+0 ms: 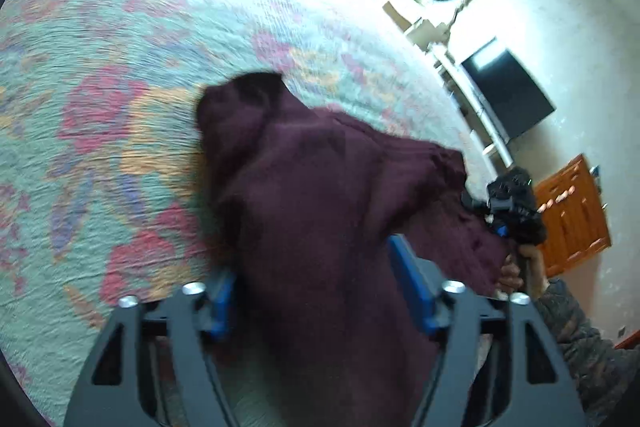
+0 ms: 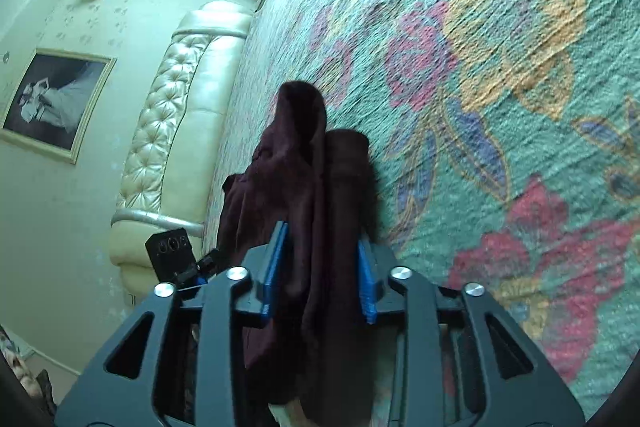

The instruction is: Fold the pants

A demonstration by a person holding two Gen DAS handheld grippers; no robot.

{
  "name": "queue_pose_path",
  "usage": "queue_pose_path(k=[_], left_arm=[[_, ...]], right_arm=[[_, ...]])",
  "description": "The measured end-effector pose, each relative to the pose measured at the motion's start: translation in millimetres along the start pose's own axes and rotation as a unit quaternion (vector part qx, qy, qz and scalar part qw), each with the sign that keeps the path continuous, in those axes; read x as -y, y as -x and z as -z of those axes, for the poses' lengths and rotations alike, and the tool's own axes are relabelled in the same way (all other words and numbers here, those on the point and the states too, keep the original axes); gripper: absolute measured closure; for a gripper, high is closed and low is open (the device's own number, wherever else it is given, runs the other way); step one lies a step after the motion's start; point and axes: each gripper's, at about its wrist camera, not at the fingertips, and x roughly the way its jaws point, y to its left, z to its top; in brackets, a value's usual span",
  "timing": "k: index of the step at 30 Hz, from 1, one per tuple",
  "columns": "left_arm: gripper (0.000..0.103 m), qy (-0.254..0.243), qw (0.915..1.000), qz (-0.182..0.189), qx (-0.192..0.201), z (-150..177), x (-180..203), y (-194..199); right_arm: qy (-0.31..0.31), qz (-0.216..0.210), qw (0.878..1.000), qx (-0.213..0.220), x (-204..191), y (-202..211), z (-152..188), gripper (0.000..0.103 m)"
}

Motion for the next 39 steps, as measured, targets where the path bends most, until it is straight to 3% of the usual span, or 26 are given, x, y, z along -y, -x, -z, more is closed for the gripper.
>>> queue_pose_path(k=[2, 5, 7, 16, 20, 21, 24, 25, 26, 27, 29, 31, 39], left_arm=[[0.025, 0.009, 0.9998, 0.015, 0.014, 5.6, -8.1, 17.6], [0.021, 0.034, 0.9989, 0.025, 0.022, 3.9, -25.9, 32.3], [0.021, 0.058, 0.9976, 0.035, 0.014, -3.4, -37.8, 29.4], [0.017, 0.043, 0.9988, 0.021, -0.008, -35.7, -33.3, -0.2], [0.016, 0.042, 0.9989, 0.019, -0.012, -41.1, -35.3, -4.9], [0.016, 0.037, 0.9991, 0.017, -0.014, -41.7, -35.1, -5.9], [0.017, 0.027, 0.9994, 0.013, -0.018, -44.1, -32.8, -7.5], [0.021, 0.021, 0.9996, 0.007, -0.02, -43.4, -30.9, -7.3], [0.04, 0.013, 0.9996, -0.007, -0.022, -44.7, -28.1, -8.5], [0.047, 0.005, 0.9991, -0.031, -0.029, -44.2, -27.7, -8.8], [0.064, 0.008, 0.9989, -0.034, -0.03, -47.1, -29.0, -6.8], [0.073, 0.021, 0.9988, -0.033, -0.03, -49.0, -33.2, -2.1], [0.08, -0.009, 0.9966, -0.08, -0.02, -63.7, -18.1, -1.2]], right_arm=[[0.015, -0.001, 1.0, 0.0, -3.3, 14.1, 4.4, 0.049], [0.024, -0.002, 0.999, 0.021, -3.1, 32.2, 3.7, 0.033], [0.02, 0.0, 0.999, 0.031, 0.1, 34.1, -2.8, 0.032], [0.015, 0.006, 1.0, 0.017, -4.3, -3.5, -47.8, 0.031], [0.021, 0.002, 1.0, 0.0, -7.5, -19.5, -52.8, 0.032], [0.022, 0.005, 1.0, -0.007, -8.5, -22.8, -53.1, 0.034], [0.008, 0.019, 1.0, -0.021, -6.0, -28.6, -51.0, 0.062], [0.003, 0.018, 1.0, -0.021, -3.4, -28.7, -50.1, 0.071], [0.005, 0.019, 1.0, -0.017, -2.7, -27.7, -48.6, 0.074], [0.008, 0.018, 1.0, -0.013, -2.7, -26.6, -46.8, 0.075], [0.007, 0.008, 1.0, -0.004, -1.6, -23.1, -43.4, 0.08], [0.011, 0.007, 1.0, 0.005, -4.6, -20.7, -42.4, 0.081], [0.038, 0.016, 0.999, 0.028, -24.4, -20.0, -53.9, 0.085]])
